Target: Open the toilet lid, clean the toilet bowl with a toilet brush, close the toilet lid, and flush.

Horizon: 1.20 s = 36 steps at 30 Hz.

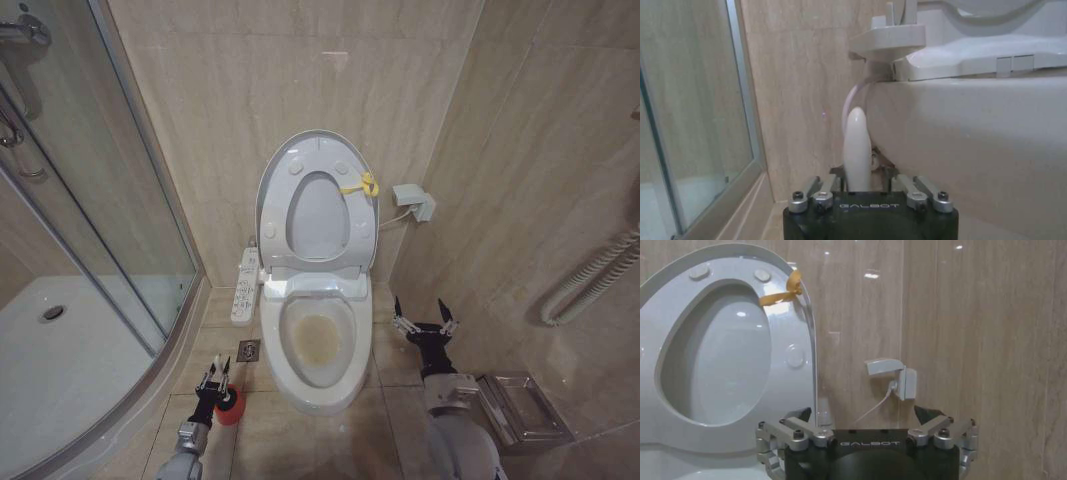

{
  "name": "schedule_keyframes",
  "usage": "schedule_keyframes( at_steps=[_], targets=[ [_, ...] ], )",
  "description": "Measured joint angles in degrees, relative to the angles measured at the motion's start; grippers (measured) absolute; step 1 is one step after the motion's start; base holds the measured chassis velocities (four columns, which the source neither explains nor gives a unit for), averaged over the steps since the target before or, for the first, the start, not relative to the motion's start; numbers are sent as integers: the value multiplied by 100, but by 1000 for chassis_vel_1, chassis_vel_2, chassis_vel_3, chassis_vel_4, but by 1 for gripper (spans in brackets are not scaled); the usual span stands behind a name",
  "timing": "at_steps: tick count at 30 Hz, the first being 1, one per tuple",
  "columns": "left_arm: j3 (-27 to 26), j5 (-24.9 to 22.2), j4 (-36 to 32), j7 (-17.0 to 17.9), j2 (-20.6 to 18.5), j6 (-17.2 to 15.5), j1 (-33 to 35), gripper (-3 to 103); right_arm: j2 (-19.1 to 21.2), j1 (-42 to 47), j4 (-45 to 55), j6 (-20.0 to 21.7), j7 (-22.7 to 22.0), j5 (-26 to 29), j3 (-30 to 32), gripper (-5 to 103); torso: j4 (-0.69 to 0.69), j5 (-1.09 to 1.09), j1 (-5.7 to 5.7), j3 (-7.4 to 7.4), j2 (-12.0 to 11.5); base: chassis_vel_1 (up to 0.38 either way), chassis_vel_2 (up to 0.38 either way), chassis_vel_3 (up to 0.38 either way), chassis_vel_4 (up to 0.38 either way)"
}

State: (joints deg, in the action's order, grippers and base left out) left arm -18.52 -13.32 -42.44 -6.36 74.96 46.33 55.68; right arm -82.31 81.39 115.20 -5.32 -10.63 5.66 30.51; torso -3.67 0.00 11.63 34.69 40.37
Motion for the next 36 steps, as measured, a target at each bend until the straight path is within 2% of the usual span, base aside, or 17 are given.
schedule_keyframes(
  at_steps=[3, 4, 9, 10, 12, 16, 17, 19, 22, 23, 24, 25, 26, 29, 30, 34, 36],
  targets=[
    [-15, 9, -82, 25, 0, -20, 57, 21, 0, 0, 0, 0, 0, 0, 0, 100, 0, 0, 0, 0, 0, 0, 0, 0, 0],
    [-38, 39, -176, 67, 1, -35, 127, 47, 0, 0, 0, 0, 0, 0, 0, 100, 0, 0, 0, 0, 0, 0, 0, 0, 0],
    [-168, 198, -706, 248, 4, -116, 554, 47, 0, 0, 0, 0, 0, 0, 0, 100, 0, 0, 0, 0, 0, 0, 0, 0, 0],
    [-211, 276, -932, 315, 0, -177, 723, 75, 0, 0, 0, 0, -1, 0, 0, 100, 1, -1, 0, 0, 0, 0, 0, 0, 0],
    [-249, 330, -1138, 355, -5, -214, 842, 75, 0, 0, 0, 0, 1, 0, -1, 100, 3, -2, 0, 0, 0, 0, 0, 0, 0],
    [-462, 568, -2094, 606, -34, -294, 1327, 75, 0, 0, 0, 0, 0, 0, 0, 100, 1, -1, -1, 0, 1, 0, 0, 0, 0],
    [-556, 667, -2373, 663, -56, -298, 1447, 98, 0, 0, 0, 0, 0, 0, 0, 100, -1, -2, -1, 0, 1, 0, 0, 0, 0],
    [-653, 732, -2688, 699, -97, -331, 1587, 98, 0, 0, 0, 0, 0, 0, 0, 100, -2, 0, -1, 0, 1, 0, 0, 0, 0],
    [-914, 755, -3725, 812, -246, -584, 2014, 98, 0, 0, 0, 0, 0, 0, 0, 100, 0, -1, -1, 0, 1, 0, 0, 0, 0],
    [-914, 755, -3725, 812, -246, -584, 2014, 98, 0, 0, 0, 0, 0, 0, 0, 100, 0, -1, -1, 0, 1, 0, 0, 0, 0],
    [-1100, 724, -4325, 849, -311, -767, 2235, 100, 0, 0, 0, 0, -1, 0, 0, 100, 1, 1, -1, 0, 1, 0, 0, 0, 0],
    [-1169, 688, -4583, 857, -333, -852, 2325, 100, 0, 0, 0, 0, 0, 0, 0, 100, 1, 1, -1, 0, 1, 0, 0, 0, 0],
    [-1169, 688, -4583, 857, -333, -852, 2325, 100, 0, 0, 0, 0, 0, 0, 0, 100, 1, 1, -1, 0, 1, 0, 0, 0, 0],
    [-1440, 354, -5934, 1021, -428, -1547, 2791, 100, 0, 0, 0, 0, 0, 0, 0, 100, 0, 2, -1, 0, 0, 0, 0, 0, 0],
    [-1440, 354, -5934, 1021, -428, -1547, 2791, 100, 0, 0, 0, 0, 0, 0, 0, 100, 0, 2, -1, 0, 0, 0, 0, 0, 0],
    [-1501, -193, -7255, 1322, -461, -2212, 3340, 100, 0, 0, 0, 0, -1, 0, 0, 100, -1, 1, -1, 0, 1, 0, 0, 0, 0],
    [-1556, -261, -7588, 1330, -461, -2362, 3519, 100, 0, 0, 0, 0, 0, 0, 0, 100, 0, 1, -1, 0, 1, 0, 0, 0, 0]
  ],
)
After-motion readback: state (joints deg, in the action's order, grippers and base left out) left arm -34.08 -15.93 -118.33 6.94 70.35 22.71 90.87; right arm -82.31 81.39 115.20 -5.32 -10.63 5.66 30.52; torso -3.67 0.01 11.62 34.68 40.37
